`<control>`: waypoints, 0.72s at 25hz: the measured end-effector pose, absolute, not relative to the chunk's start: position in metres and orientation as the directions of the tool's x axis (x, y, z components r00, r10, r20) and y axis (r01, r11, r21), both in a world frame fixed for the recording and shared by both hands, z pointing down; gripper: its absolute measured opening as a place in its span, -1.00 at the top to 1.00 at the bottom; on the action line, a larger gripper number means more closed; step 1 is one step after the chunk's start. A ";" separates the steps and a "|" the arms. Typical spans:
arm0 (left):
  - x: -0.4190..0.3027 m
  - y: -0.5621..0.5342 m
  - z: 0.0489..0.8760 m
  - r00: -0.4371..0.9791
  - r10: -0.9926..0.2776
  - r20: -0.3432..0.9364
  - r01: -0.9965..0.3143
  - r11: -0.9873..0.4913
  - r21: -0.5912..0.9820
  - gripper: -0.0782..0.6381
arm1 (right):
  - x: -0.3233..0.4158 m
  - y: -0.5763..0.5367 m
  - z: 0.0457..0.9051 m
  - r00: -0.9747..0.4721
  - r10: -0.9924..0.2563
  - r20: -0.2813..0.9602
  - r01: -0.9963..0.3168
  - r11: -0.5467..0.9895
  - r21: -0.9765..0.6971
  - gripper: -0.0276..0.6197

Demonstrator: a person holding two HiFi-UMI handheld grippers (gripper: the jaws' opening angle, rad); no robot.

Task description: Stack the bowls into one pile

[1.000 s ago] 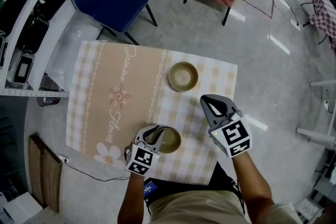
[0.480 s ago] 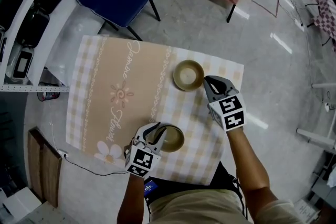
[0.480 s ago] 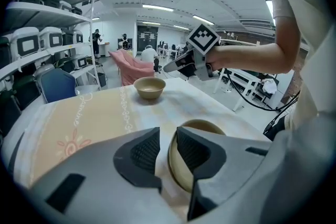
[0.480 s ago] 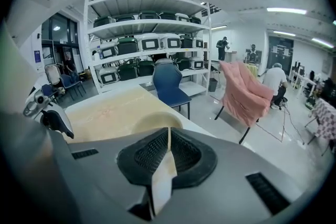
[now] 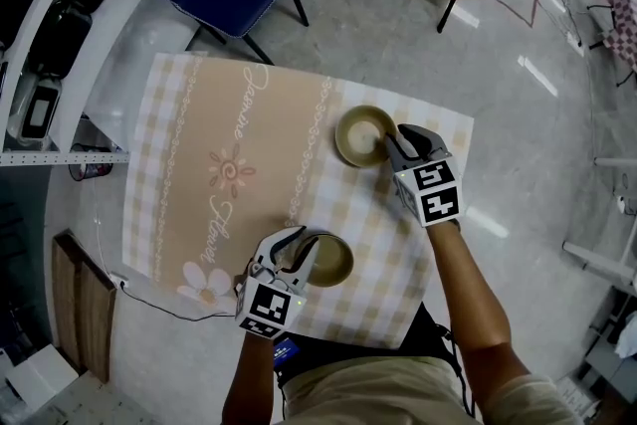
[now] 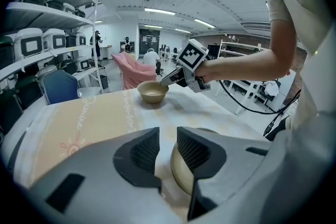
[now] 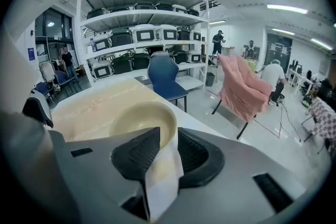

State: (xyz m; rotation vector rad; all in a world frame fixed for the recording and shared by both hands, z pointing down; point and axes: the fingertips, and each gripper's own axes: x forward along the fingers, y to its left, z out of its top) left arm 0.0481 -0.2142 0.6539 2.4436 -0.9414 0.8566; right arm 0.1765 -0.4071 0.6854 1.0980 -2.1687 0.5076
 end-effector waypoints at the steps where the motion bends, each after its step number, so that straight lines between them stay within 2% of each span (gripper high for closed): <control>1: 0.047 -0.215 0.654 0.587 -0.472 0.658 -0.704 -0.699 0.127 0.55 | 0.176 -0.408 0.688 -0.440 -0.565 0.698 -0.817 0.574 -0.051 0.60; 7: 0.041 -0.220 0.652 0.577 -0.490 0.653 -0.718 -0.686 0.120 0.55 | 0.172 -0.413 0.700 -0.436 -0.553 0.710 -0.826 0.558 -0.073 0.61; 11: 0.036 -0.220 0.650 0.571 -0.499 0.652 -0.724 -0.680 0.113 0.55 | 0.174 -0.417 0.704 -0.425 -0.557 0.714 -0.848 0.520 -0.100 0.78; 18: 0.023 -0.219 0.640 0.560 -0.524 0.642 -0.742 -0.662 0.108 0.55 | 0.166 -0.414 0.693 -0.484 -0.541 0.687 -0.847 0.487 -0.213 0.86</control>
